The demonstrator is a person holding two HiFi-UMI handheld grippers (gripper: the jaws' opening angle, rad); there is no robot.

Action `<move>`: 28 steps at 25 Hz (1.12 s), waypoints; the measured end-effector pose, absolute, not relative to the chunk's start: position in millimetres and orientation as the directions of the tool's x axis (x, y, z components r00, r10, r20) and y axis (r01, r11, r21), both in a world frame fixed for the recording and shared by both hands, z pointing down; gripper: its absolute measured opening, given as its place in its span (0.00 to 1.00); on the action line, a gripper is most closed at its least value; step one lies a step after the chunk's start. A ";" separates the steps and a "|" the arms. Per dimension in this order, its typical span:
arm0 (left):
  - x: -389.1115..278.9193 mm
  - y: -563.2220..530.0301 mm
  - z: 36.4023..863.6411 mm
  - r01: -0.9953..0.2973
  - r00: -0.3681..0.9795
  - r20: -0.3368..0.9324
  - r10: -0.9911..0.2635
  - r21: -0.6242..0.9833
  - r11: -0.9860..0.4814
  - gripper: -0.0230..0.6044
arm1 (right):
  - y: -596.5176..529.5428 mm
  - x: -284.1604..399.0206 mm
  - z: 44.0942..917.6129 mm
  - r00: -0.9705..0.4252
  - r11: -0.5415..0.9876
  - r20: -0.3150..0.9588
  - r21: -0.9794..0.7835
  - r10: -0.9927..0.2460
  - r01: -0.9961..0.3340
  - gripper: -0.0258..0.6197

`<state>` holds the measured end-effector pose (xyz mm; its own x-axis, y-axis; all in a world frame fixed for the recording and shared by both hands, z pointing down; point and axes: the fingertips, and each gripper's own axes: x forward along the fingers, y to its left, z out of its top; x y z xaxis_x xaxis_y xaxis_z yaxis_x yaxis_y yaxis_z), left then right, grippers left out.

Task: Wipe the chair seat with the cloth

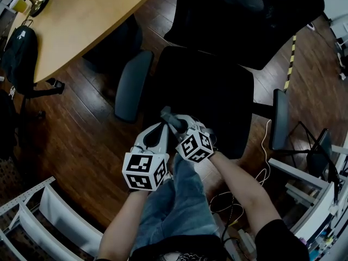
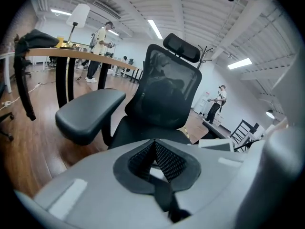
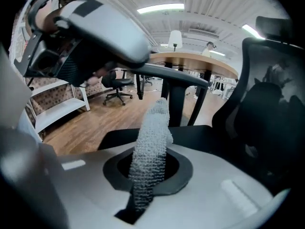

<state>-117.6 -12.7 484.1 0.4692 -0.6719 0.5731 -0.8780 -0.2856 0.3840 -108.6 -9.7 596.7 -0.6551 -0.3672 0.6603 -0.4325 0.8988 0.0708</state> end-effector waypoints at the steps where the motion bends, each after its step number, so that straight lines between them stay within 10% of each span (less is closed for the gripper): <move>1: -110.8 -17.6 482.4 -0.871 0.484 0.567 -0.667 0.387 -0.302 0.04 | -27.2 -99.4 593.9 -0.643 0.889 0.659 0.086 -0.389 -0.449 0.06; 28: -62.3 -128.5 529.2 -0.866 0.490 0.640 -0.592 0.438 -0.242 0.04 | -291.3 11.1 674.3 -0.403 0.852 0.813 0.200 -0.420 -0.483 0.06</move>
<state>-62.3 -128.5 529.2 0.4897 -0.5924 0.6397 -0.8655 -0.2420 0.4385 11.1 -291.3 674.3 -0.4031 -0.4196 0.8133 -0.4834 0.8522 0.2001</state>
